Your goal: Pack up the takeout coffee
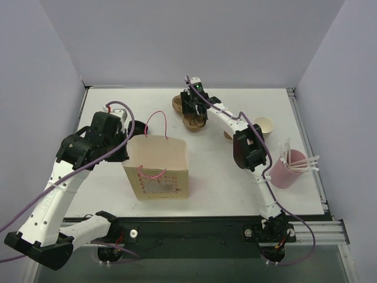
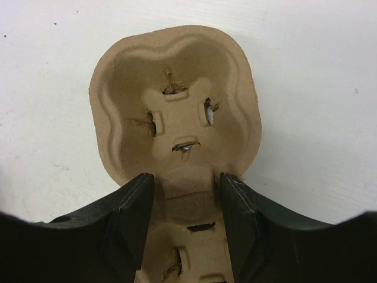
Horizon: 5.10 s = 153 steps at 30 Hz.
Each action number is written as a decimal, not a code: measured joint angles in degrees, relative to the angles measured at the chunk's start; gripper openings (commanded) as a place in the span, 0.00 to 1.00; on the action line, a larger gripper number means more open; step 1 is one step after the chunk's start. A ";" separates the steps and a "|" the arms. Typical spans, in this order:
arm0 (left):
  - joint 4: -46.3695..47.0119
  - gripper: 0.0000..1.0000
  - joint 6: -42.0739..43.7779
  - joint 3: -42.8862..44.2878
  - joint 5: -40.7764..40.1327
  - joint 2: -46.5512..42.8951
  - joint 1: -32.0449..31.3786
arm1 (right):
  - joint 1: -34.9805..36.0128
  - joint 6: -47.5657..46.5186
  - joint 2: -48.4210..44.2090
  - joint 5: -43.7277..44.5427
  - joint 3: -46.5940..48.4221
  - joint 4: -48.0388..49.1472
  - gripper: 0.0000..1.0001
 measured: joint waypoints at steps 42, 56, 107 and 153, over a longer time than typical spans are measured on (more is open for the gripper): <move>5.14 0.00 -0.22 1.11 4.37 2.80 0.00 | -1.42 -2.29 -10.56 3.30 -11.63 -3.91 0.39; 5.14 0.01 -0.24 1.11 4.39 2.75 0.00 | -0.72 -1.70 -10.56 3.89 -11.65 -3.17 0.38; 0.63 0.52 -10.45 6.43 -9.73 -3.56 1.66 | 14.21 4.17 -50.23 -36.26 -24.00 0.17 0.33; 5.66 0.52 -12.20 2.67 4.22 0.24 6.34 | 26.47 -28.89 -53.22 -21.62 -37.83 -10.64 0.30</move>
